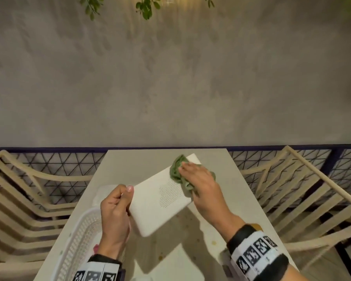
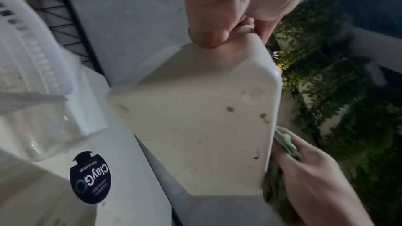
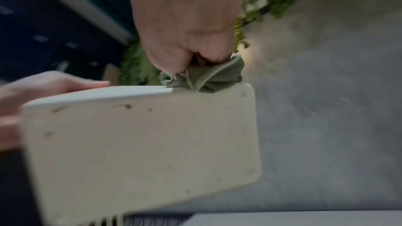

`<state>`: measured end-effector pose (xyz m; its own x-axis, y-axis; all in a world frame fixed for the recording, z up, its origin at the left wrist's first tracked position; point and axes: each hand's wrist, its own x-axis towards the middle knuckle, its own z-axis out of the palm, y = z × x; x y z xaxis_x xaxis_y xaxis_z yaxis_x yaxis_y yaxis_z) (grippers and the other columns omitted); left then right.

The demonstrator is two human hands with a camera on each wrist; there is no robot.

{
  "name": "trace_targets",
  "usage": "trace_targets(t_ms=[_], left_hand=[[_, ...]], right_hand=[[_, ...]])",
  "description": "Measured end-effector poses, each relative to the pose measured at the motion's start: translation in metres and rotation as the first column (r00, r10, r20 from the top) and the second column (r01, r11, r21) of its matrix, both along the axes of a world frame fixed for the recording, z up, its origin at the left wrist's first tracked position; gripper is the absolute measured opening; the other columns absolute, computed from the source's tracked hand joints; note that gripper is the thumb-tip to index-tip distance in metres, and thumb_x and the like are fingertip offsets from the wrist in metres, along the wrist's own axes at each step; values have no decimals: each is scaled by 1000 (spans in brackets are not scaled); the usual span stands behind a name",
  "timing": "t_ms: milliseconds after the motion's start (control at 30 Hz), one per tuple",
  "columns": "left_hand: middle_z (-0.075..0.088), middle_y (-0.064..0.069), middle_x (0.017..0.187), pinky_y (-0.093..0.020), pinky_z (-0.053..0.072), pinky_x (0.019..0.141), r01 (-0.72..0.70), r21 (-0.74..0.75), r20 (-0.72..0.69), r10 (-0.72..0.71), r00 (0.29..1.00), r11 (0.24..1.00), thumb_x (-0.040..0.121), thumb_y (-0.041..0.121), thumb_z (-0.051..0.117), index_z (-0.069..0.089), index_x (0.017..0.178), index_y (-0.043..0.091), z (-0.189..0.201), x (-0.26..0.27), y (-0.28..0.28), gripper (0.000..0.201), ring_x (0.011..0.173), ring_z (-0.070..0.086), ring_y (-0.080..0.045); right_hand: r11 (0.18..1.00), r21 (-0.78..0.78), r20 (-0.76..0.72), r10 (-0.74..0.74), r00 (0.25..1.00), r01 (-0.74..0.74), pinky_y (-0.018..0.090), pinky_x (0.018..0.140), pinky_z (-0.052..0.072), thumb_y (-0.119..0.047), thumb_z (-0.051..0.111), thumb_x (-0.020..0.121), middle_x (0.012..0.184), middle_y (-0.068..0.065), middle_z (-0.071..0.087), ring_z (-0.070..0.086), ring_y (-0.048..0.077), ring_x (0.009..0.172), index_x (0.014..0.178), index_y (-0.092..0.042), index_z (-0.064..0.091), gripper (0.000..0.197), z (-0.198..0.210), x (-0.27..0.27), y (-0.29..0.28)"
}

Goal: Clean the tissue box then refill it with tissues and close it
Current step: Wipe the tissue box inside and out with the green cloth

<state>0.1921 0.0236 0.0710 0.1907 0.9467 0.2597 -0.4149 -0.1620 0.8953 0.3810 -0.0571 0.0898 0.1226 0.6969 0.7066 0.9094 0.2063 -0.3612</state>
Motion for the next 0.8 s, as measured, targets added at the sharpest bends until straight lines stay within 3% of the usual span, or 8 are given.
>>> trace_targets(t_ms=[133,200,267,367,533,633,733,800], left_hand=[[44,3,50,-21,33,45,-43,-48,79,47,996,998,83,11,55,44,57,10,7,8,-1,28,49,38,-10],[49,3,51,-19,40,46,-2,-104,162,19,987,995,87,6,53,49,57,10,5,3,3,30,48,43,-9],[47,-6,59,-25,37,52,42,-65,141,-33,989,997,80,25,63,50,55,14,3,-7,6,31,56,42,-14],[37,-14,70,-32,26,58,71,-8,22,-71,997,997,58,55,76,40,56,7,1,-10,2,59,66,32,-22],[48,-5,59,-29,37,55,102,-81,77,-96,992,991,46,54,83,52,57,13,-5,-2,-1,53,59,42,-18],[42,1,55,-29,29,55,146,-78,51,-142,989,986,50,53,82,48,55,15,-9,-12,-1,52,56,35,-15],[41,3,53,-28,27,52,183,-46,21,-182,983,982,51,55,81,47,55,15,-8,-14,-6,53,53,34,-12],[41,2,53,-25,31,49,180,-24,19,-179,984,983,51,56,80,46,56,11,-5,-11,-9,57,52,36,-12]], right_hand=[[991,41,56,128,990,-131,22,110,22,-5,49,78,119,13,65,46,19,119,117,-9,59,40,8,-57,7],[961,-62,233,275,933,-268,32,110,24,-5,50,85,131,8,58,45,21,127,125,-14,52,41,-15,-67,-12],[962,-60,304,271,914,-265,37,106,31,1,52,87,132,6,57,45,21,129,125,-15,53,42,-24,-34,-20],[998,41,106,46,993,-50,36,101,33,6,59,75,121,14,64,45,19,121,115,-6,64,42,1,6,-4],[963,-80,227,268,936,-256,35,105,28,-7,54,81,128,10,60,48,23,124,123,-11,55,42,-1,-56,0],[969,-97,298,244,923,-225,33,110,26,0,54,83,131,7,58,45,20,128,125,-13,55,44,-16,-9,-20],[996,-89,-13,-29,999,28,33,108,32,10,58,78,126,9,61,47,14,122,120,-8,61,46,-6,30,-18],[950,-254,-327,-260,908,181,24,99,39,15,51,84,125,7,61,52,13,113,122,-9,61,47,10,37,-8]])
